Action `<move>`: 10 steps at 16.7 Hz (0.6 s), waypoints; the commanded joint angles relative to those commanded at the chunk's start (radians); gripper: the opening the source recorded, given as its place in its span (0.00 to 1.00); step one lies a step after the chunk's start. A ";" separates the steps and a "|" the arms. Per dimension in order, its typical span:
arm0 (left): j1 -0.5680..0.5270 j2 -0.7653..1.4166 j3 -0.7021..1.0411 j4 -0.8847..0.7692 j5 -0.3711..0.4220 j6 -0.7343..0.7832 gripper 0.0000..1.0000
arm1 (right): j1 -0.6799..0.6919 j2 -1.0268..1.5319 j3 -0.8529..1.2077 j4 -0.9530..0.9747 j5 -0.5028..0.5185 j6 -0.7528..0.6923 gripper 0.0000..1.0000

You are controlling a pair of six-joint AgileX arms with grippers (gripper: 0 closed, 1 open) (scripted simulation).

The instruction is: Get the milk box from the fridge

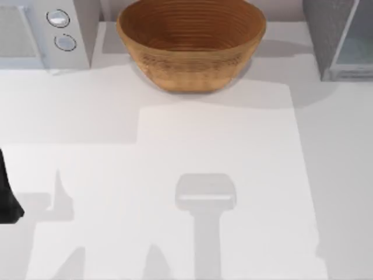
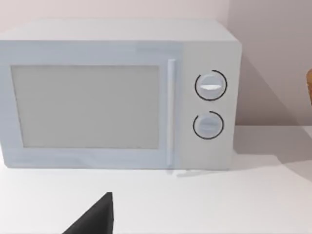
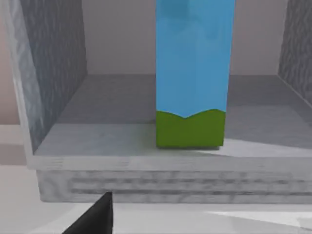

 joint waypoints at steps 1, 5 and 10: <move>0.000 0.000 0.000 0.000 0.000 0.000 1.00 | -0.013 0.043 0.005 0.040 -0.013 0.001 1.00; 0.000 0.000 0.000 0.000 0.000 0.000 1.00 | -0.036 0.116 0.013 0.105 -0.034 0.002 1.00; 0.000 0.000 0.000 0.000 0.000 0.000 1.00 | -0.031 0.115 0.011 0.101 -0.031 0.002 1.00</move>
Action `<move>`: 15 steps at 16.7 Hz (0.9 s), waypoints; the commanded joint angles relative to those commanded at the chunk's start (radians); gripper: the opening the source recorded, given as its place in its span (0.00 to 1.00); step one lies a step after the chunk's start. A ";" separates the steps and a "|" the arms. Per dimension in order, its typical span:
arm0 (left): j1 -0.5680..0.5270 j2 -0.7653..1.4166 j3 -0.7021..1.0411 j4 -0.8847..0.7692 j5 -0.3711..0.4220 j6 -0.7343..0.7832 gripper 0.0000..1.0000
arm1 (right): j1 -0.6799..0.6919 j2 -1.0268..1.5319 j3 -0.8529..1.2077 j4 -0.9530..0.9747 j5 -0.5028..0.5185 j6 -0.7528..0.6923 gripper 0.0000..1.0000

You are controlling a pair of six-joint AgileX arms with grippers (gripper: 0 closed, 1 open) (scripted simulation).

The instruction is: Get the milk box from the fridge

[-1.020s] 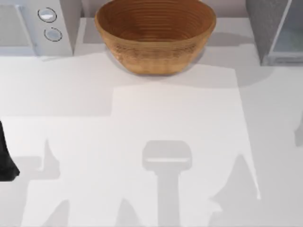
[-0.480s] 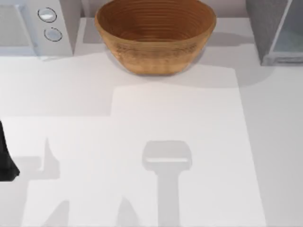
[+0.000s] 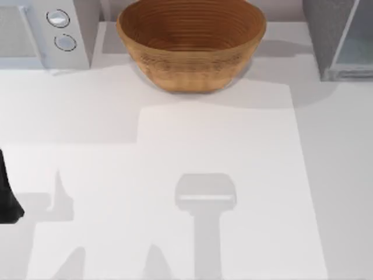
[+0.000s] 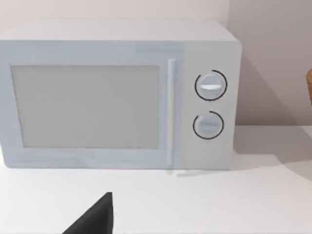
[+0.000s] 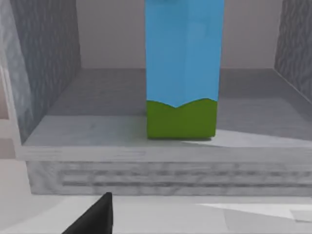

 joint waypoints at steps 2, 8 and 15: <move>0.000 0.000 0.000 0.000 0.000 0.000 1.00 | 0.014 0.025 0.034 -0.020 0.014 -0.002 1.00; 0.000 0.000 0.000 0.000 0.000 0.000 1.00 | 0.128 0.192 0.379 -0.189 0.134 -0.007 1.00; 0.000 0.000 0.000 0.000 0.000 0.000 1.00 | 0.276 0.352 0.784 -0.425 0.293 -0.007 1.00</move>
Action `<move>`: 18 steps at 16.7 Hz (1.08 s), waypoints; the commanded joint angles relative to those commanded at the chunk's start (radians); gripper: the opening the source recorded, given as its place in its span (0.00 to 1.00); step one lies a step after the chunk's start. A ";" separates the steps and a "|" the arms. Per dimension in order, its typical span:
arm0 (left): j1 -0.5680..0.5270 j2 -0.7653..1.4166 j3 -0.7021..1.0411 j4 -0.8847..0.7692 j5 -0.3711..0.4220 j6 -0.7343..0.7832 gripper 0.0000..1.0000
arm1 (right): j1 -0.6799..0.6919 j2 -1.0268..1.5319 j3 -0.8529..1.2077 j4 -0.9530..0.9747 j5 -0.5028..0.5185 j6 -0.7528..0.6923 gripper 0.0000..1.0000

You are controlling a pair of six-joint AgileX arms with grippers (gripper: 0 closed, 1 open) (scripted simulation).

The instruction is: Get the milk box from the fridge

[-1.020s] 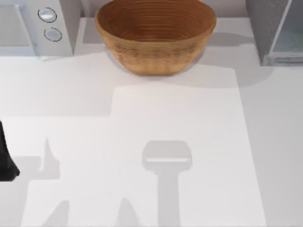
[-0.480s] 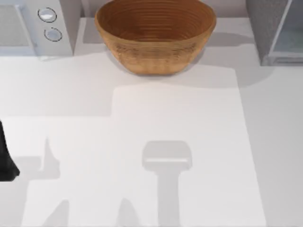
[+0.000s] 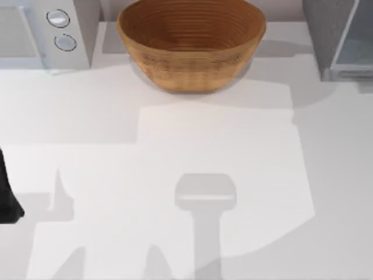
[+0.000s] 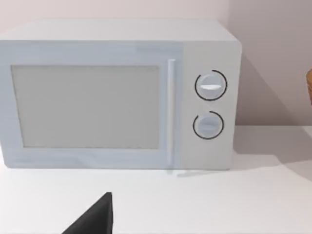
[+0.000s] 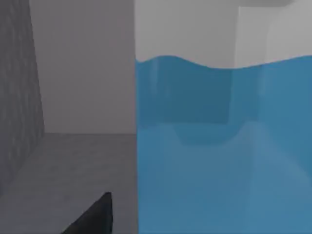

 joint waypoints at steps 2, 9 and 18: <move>0.000 0.000 0.000 0.000 0.000 0.000 1.00 | 0.014 0.012 0.027 -0.023 0.015 0.000 1.00; 0.000 0.000 0.000 0.000 0.000 0.000 1.00 | 0.015 0.035 0.064 -0.042 0.016 0.000 1.00; 0.000 0.000 0.000 0.000 0.000 0.000 1.00 | 0.041 0.161 0.321 -0.169 0.044 -0.002 1.00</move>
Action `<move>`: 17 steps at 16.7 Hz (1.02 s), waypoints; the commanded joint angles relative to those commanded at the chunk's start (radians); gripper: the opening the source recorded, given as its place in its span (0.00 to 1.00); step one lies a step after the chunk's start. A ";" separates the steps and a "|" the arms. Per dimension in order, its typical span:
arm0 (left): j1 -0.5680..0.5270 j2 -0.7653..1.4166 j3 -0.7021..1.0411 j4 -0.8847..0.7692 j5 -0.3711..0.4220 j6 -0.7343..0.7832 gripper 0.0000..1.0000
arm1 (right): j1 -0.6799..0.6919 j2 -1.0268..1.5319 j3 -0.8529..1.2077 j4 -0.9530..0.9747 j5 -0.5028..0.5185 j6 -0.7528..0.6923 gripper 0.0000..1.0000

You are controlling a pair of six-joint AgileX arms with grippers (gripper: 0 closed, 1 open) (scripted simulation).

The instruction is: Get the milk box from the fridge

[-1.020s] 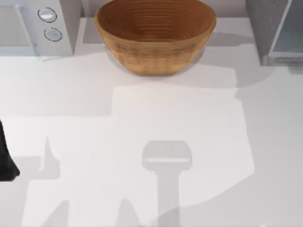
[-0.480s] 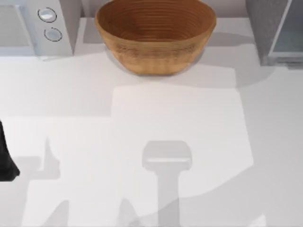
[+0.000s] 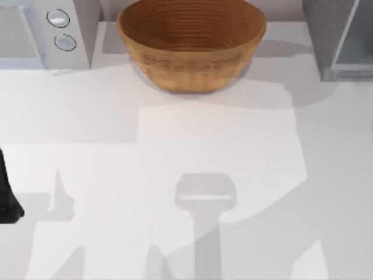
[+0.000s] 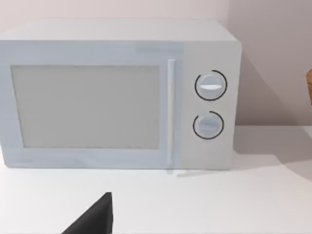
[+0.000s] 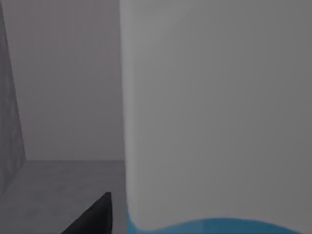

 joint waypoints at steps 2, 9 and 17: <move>0.000 0.000 0.000 0.000 0.000 0.000 1.00 | 0.000 0.000 0.000 0.000 0.000 0.000 1.00; 0.000 0.000 0.000 0.000 0.000 0.000 1.00 | 0.000 0.000 0.000 0.000 0.000 0.000 0.47; 0.000 0.000 0.000 0.000 0.000 0.000 1.00 | 0.000 0.000 0.000 0.000 0.000 0.000 0.00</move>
